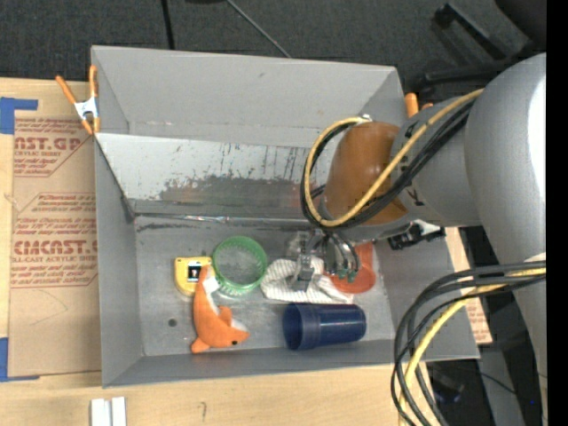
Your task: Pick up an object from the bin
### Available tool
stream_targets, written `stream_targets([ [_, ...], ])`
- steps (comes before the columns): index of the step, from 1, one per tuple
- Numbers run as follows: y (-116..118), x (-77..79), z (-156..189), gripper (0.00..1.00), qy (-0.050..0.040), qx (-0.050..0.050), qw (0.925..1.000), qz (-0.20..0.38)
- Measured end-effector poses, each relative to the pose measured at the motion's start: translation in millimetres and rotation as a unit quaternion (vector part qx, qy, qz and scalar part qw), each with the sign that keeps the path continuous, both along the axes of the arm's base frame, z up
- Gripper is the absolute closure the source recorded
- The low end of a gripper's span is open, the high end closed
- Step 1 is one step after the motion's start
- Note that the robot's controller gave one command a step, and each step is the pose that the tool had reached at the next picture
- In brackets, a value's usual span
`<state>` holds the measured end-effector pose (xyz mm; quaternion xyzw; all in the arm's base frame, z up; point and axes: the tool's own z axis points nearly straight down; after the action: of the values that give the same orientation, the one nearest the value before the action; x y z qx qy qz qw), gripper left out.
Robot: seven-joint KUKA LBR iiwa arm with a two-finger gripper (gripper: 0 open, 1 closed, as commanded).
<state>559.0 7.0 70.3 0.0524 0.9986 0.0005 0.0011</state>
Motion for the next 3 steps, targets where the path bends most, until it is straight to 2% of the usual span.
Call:
stream_targets([
  [2,0.2,-1.8,10.8,1.00,0.0033,0.000,1.0000,0.000],
  [3,0.4,-3.1,33.1,1.00,0.0056,0.000,1.0000,0.000],
])
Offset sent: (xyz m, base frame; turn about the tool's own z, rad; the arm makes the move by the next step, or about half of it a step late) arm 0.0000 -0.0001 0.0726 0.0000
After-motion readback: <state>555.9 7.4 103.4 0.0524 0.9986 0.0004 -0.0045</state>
